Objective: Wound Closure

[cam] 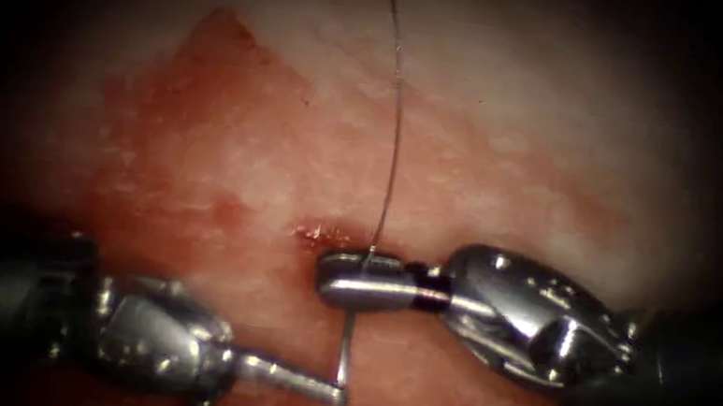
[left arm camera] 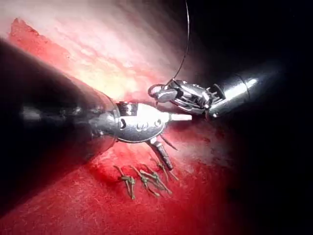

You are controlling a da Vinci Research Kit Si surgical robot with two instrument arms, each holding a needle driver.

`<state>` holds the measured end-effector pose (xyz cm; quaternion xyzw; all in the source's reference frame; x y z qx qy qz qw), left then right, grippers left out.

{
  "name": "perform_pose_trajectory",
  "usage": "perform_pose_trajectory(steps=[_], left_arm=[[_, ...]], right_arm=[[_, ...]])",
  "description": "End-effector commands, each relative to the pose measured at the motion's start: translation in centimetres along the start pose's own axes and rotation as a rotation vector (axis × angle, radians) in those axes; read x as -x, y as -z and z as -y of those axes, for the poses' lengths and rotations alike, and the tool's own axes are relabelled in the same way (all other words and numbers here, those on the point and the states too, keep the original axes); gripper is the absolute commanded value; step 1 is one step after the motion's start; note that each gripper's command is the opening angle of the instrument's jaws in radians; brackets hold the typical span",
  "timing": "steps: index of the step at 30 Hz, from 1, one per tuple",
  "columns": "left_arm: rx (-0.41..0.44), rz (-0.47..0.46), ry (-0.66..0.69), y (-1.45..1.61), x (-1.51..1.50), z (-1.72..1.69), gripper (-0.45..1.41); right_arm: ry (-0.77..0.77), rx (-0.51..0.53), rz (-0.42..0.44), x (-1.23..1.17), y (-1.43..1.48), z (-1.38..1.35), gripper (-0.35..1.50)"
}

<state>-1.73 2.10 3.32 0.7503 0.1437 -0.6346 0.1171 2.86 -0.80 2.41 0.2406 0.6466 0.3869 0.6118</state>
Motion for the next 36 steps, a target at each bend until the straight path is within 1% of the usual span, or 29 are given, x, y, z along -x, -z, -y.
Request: perform_pose_trajectory(steps=[1,6,8,10,11,13,17,20,24,25,26,32,34,36], left_arm=[[-0.008,0.004,0.010,-0.02,0.02,0.00,0.86],[-0.045,0.066,0.027,0.06,-0.13,-0.05,0.86],[-0.070,0.110,0.049,0.09,-0.16,-0.05,0.78],[-0.097,0.167,0.078,0.11,-0.15,-0.03,0.61],[-0.125,0.212,0.098,0.11,-0.14,-0.02,0.54],[-0.159,0.267,0.141,0.12,-0.11,-0.01,0.49],[-0.278,0.378,0.231,0.14,0.02,0.04,0.39],[-0.362,0.453,0.274,0.19,0.14,0.08,0.32],[-0.435,0.515,0.312,0.28,0.32,0.12,0.19],[-0.446,0.526,0.314,0.30,0.37,0.12,0.07],[-0.464,0.538,0.327,0.32,0.43,0.12,0.00],[-0.528,0.583,0.369,0.33,0.74,0.09,-0.11],[-0.552,0.605,0.390,0.30,0.91,0.09,-0.20],[-0.559,0.619,0.411,0.28,1.04,0.09,-0.21]], right_arm=[[0.038,0.035,0.000,0.06,0.03,-0.06,-0.35],[0.159,0.122,0.002,-0.03,0.03,-0.06,-0.35],[0.204,0.150,-0.003,-0.07,0.02,-0.05,-0.35],[0.265,0.186,0.000,-0.11,0.02,-0.02,-0.35],[0.293,0.202,0.002,-0.14,0.02,-0.01,-0.35],[0.343,0.228,0.002,-0.18,0.02,0.01,-0.35],[0.487,0.267,0.024,-0.23,0.01,0.03,-0.35],[0.594,0.261,0.039,-0.23,0.01,0.02,-0.35],[0.750,0.232,0.056,-0.21,0.01,-0.01,-0.35],[0.792,0.223,0.058,-0.21,0.00,-0.01,-0.35],[0.816,0.217,0.059,-0.21,-0.01,-0.02,-0.35],[0.904,0.196,0.060,-0.16,-0.04,-0.05,-0.35],[0.937,0.179,0.059,-0.14,-0.06,-0.08,-0.35],[0.950,0.176,0.052,-0.14,-0.07,-0.10,-0.35]])
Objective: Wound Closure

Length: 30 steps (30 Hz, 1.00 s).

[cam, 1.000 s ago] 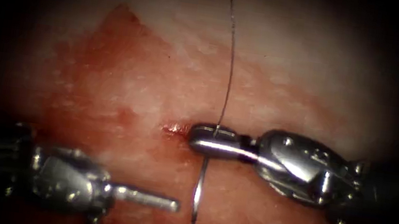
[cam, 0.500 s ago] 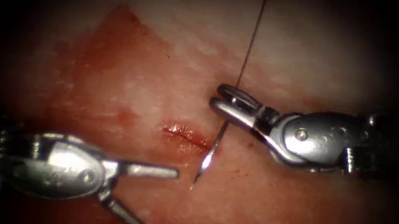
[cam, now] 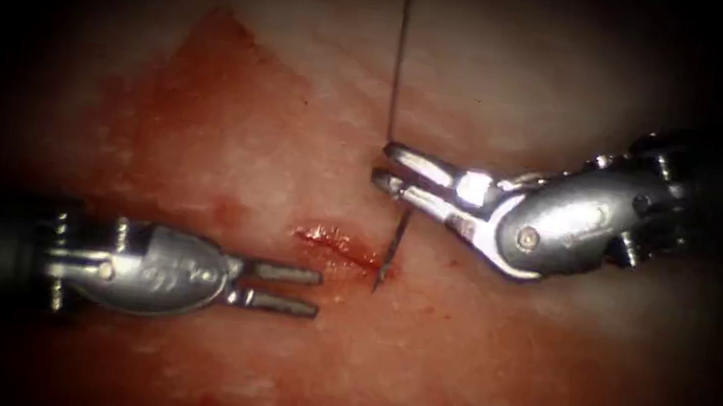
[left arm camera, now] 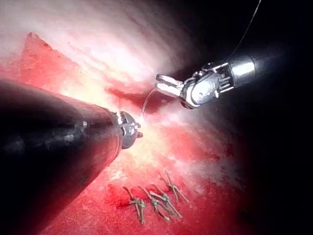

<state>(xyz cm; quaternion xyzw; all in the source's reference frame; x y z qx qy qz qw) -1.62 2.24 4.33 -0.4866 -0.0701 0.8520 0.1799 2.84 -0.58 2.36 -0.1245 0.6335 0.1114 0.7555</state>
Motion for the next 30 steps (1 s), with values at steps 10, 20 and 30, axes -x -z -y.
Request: perform_pose_trajectory(steps=[10,20,30], left_arm=[[-0.019,0.047,0.051,-0.37,0.41,0.10,-0.20],[-0.008,0.056,0.065,-0.44,0.59,0.15,-0.21],[0.020,0.070,0.066,-0.51,0.68,0.10,-0.21]], right_arm=[[0.038,-0.022,-0.049,0.19,-0.30,-0.08,-0.35],[0.129,-0.033,-0.059,0.37,-0.44,0.05,-0.35],[0.223,-0.043,-0.053,0.49,-0.43,0.06,-0.35]])
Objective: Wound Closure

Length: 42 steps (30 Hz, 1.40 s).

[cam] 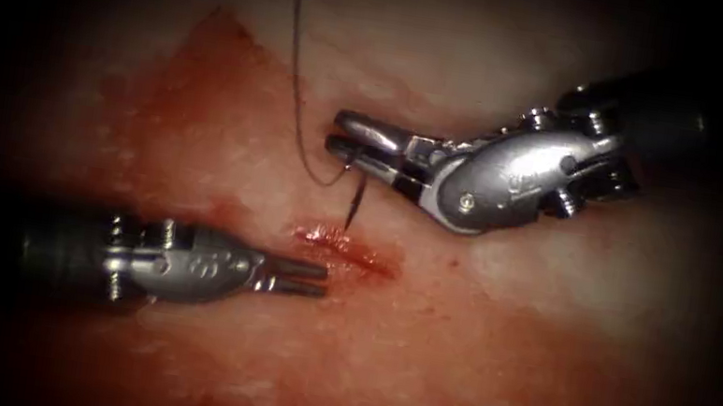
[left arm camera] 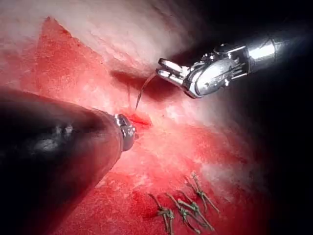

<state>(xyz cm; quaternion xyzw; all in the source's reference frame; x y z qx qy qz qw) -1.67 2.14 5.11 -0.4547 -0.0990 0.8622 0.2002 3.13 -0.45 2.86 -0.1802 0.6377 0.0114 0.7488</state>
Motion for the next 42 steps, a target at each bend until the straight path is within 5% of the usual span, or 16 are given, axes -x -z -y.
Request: perform_pose_trajectory(steps=[1,18,29,42], left_arm=[[0.003,-0.002,0.002,-0.08,0.03,-0.02,-0.21],[0.025,-0.003,0.015,-0.14,0.13,-0.03,-0.20],[0.029,-0.004,0.014,-0.11,0.14,-0.01,-0.13],[0.036,-0.005,0.016,-0.05,0.17,0.02,-0.10]], right_arm=[[0.005,-0.001,-0.001,0.05,-0.03,0.08,-0.35],[0.145,-0.016,0.002,0.17,-0.03,0.17,-0.35],[0.275,-0.065,-0.008,0.39,0.03,0.56,-0.35],[0.317,-0.109,-0.057,0.32,0.11,0.93,-0.35]])
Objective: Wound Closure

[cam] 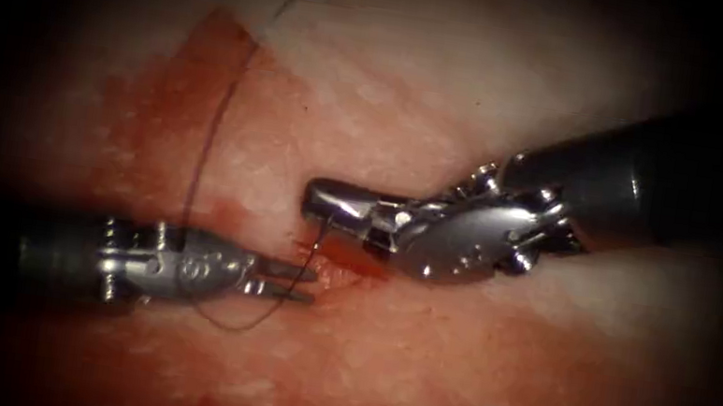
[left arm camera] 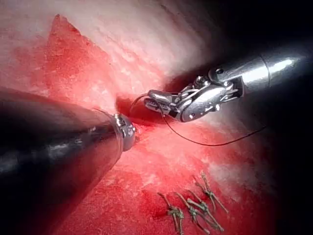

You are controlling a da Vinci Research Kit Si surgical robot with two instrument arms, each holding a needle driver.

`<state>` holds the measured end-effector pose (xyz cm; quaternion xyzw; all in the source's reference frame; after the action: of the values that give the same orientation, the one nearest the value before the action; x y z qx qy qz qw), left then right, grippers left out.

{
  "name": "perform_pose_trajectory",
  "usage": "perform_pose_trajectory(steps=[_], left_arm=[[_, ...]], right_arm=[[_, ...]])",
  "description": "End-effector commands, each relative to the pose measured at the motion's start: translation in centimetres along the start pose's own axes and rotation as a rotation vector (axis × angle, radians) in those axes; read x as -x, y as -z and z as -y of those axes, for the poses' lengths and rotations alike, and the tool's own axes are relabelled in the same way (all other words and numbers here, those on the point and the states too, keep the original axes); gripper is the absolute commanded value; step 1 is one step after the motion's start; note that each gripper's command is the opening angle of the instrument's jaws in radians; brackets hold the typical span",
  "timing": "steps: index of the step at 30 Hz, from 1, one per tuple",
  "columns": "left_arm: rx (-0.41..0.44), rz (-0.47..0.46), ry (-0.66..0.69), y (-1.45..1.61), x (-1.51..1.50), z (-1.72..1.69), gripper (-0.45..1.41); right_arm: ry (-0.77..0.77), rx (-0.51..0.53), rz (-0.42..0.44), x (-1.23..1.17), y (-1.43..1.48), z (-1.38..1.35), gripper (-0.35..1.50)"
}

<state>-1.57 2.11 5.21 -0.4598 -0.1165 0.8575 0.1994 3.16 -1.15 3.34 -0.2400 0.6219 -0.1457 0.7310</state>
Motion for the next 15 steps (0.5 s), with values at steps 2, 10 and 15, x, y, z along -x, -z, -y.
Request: perform_pose_trajectory(steps=[2,10,15], left_arm=[[0.002,0.001,0.001,-0.08,0.03,-0.01,-0.11],[0.002,0.001,0.000,-0.08,0.04,-0.01,-0.15],[0.003,0.003,0.000,-0.08,0.04,-0.01,-0.18]], right_arm=[[0.007,-0.011,-0.001,-0.04,0.00,0.24,-0.35],[-0.006,-0.016,0.024,0.04,0.09,0.45,-0.35],[-0.031,-0.019,0.033,0.08,0.14,0.49,-0.35]])
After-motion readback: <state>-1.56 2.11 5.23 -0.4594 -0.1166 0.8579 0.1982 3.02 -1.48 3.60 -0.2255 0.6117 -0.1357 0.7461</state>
